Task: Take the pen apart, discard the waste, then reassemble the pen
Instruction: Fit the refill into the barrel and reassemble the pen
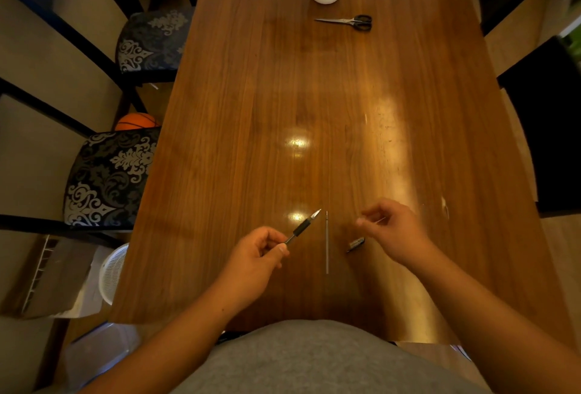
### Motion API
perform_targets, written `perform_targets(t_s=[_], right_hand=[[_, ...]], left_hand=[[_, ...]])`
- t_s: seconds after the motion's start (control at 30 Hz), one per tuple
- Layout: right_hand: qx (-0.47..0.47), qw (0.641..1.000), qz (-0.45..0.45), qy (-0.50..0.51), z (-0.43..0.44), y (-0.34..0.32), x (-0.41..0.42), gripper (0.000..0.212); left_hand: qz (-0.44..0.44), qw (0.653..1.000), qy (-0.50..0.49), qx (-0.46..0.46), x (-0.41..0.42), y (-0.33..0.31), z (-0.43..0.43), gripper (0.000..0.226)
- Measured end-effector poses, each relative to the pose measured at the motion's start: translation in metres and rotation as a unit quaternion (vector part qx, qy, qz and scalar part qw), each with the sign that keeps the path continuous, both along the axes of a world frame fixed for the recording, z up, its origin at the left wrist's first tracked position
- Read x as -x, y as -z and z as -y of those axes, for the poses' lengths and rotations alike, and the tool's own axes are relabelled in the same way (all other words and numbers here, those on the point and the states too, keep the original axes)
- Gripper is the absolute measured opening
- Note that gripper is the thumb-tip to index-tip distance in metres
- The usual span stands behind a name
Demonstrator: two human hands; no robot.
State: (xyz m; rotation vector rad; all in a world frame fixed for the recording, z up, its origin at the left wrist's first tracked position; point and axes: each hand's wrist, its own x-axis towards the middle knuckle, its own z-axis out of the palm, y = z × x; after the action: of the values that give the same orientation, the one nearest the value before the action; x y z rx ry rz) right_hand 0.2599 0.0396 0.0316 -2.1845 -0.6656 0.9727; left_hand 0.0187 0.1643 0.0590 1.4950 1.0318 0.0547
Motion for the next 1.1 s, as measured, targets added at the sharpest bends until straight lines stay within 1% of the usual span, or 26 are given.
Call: perform_targets(t_s=[0.03,0.07,0.13,0.3,0.43,0.53,0.63,0.7,0.77,0.87,0.9,0.97,1.03,1.1], right_hand=[[0.050,0.994,0.071,-0.059,0.005,0.011,0.000,0.022],[0.087,0.982,0.125,-0.114,0.010,0.021,0.001,0.030],[0.114,0.961,0.174,-0.185,0.018,0.039,0.005,0.038],[0.126,0.943,0.208,-0.228,0.028,0.067,0.011,0.038],[0.109,0.940,0.223,-0.234,0.026,0.071,0.011,0.027],[0.115,0.940,0.216,-0.237,0.022,0.071,0.011,0.018],[0.132,0.947,0.183,-0.229,0.019,0.068,0.010,0.011],[0.130,0.959,0.128,-0.216,0.017,0.064,0.011,0.009],[0.093,0.979,0.056,-0.174,0.016,0.057,0.012,0.007],[0.002,0.997,-0.039,-0.071,0.011,0.039,0.013,0.003],[-0.027,0.996,-0.071,-0.036,0.009,0.031,0.012,0.001],[-0.069,0.989,-0.127,0.010,0.007,0.016,0.008,0.007],[-0.106,0.978,-0.176,0.023,0.006,0.001,0.006,0.014],[-0.129,0.971,-0.202,0.007,0.004,-0.011,0.004,0.015]], left_hand=[[-0.012,1.000,-0.002,0.008,0.002,0.004,-0.001,0.013],[-0.024,1.000,-0.004,0.014,0.005,0.008,-0.001,0.012],[-0.047,0.999,-0.009,0.024,0.008,0.014,-0.001,0.011],[-0.089,0.995,-0.012,0.048,0.014,0.027,0.001,0.009],[-0.097,0.993,-0.019,0.065,0.017,0.034,0.004,0.010],[-0.102,0.992,-0.019,0.072,0.016,0.036,0.006,0.011],[-0.101,0.992,-0.016,0.069,0.013,0.034,0.007,0.010],[-0.094,0.993,-0.014,0.066,0.011,0.032,0.007,0.010],[-0.087,0.994,-0.011,0.063,0.008,0.028,0.006,0.010],[-0.068,0.996,-0.010,0.063,0.004,0.021,0.003,0.010],[-0.059,0.996,-0.008,0.062,0.003,0.017,0.003,0.010],[-0.040,0.998,-0.001,0.057,0.001,0.011,0.002,0.011],[-0.023,0.998,0.005,0.053,-0.003,0.004,0.002,0.012],[-0.006,0.999,0.008,0.053,-0.006,-0.001,0.002,0.013]])
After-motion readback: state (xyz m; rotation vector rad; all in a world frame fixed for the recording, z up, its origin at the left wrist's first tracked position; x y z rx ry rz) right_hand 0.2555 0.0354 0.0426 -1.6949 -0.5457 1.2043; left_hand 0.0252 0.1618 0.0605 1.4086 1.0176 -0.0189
